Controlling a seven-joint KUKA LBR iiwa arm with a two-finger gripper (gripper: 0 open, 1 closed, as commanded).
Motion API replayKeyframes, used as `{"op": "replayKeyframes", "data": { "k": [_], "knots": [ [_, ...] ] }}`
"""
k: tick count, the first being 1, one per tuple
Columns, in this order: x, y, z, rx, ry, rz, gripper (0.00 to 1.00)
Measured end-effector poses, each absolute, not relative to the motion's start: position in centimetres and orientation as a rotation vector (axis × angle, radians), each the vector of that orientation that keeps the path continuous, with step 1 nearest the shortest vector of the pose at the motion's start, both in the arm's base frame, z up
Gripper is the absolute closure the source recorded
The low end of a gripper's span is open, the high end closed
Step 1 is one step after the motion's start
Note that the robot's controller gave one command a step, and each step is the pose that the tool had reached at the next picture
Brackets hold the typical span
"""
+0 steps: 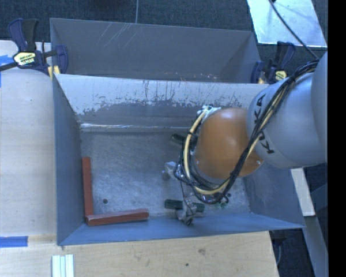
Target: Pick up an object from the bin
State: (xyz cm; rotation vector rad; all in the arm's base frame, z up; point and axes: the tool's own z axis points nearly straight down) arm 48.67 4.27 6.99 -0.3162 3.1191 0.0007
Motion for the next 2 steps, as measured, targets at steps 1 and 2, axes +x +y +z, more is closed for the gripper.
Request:
{"op": "replayKeyframes", "data": {
  "k": [1,2],
  "knots": [
    [48.7,4.4,7.1,-0.317,3.119,0.002,1.0],
    [50.0,3.4,22.2,-0.32,3.113,-0.001,1.0]
  ]
}}
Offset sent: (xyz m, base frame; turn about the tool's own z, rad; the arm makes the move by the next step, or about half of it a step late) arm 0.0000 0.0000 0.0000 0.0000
